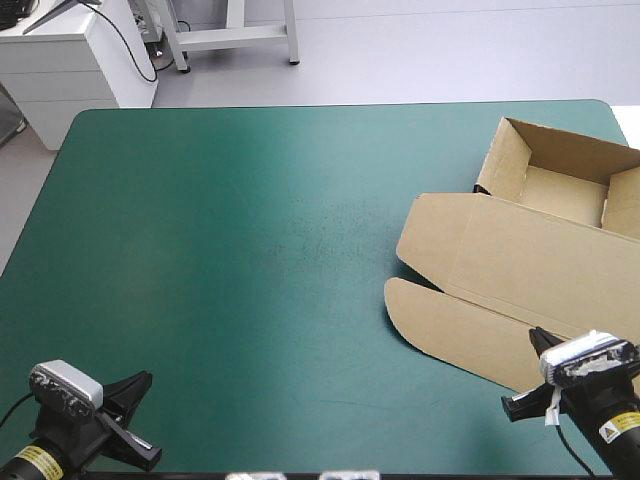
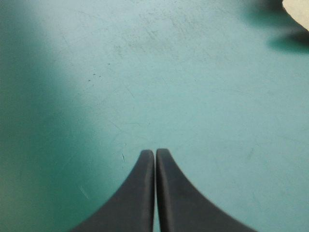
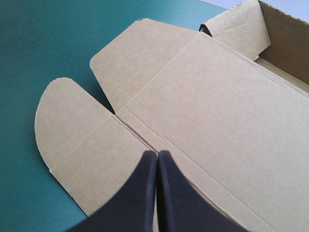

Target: Fold the box

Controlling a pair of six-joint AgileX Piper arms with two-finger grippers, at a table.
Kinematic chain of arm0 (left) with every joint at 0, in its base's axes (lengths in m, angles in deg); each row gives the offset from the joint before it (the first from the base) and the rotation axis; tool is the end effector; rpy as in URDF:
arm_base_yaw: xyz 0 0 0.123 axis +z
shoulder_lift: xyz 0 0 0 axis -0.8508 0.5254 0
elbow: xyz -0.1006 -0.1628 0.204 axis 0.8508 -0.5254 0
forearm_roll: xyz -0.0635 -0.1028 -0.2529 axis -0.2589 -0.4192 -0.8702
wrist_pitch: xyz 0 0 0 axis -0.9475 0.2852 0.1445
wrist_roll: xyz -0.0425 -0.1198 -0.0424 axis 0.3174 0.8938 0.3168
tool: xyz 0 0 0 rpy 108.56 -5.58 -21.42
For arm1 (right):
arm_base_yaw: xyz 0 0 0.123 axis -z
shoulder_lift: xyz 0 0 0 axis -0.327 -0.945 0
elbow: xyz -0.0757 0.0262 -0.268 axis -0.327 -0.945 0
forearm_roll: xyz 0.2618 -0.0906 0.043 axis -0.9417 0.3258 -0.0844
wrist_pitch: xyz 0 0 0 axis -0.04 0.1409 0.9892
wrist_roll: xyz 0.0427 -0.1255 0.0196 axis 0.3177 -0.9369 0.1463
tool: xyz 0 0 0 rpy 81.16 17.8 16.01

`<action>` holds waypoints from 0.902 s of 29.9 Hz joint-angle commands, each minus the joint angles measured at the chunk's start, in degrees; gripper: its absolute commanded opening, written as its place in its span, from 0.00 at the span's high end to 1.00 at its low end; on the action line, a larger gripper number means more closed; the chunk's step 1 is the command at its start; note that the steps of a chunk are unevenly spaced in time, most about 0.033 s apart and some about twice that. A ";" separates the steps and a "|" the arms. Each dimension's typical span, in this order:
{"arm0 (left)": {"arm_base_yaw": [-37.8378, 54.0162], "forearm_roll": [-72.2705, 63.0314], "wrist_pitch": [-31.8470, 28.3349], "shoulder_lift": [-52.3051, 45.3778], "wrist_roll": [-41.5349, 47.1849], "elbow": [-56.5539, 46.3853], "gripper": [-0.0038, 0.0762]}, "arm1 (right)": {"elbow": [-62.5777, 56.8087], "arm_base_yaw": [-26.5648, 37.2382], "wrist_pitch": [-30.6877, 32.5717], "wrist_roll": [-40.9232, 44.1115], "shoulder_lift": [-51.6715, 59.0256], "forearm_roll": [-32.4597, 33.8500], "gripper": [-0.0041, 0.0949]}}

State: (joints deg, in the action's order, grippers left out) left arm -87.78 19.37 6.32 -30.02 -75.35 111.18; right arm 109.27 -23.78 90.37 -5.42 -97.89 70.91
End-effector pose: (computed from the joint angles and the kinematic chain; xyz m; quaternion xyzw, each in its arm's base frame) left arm 0.0923 -0.0474 0.2633 0.2207 0.8259 -0.1126 0.5064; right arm 0.1302 0.0284 0.2869 -0.1663 0.8091 0.0118 0.5635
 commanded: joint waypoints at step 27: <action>-0.39 -0.53 -5.80 -0.91 0.00 0.59 0.96 | -2.98 -0.12 -0.83 3.25 5.80 -0.69 0.98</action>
State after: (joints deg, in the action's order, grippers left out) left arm -87.83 18.95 4.82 -31.83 -75.35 110.48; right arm 104.82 -23.78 92.79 -2.85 -91.44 70.45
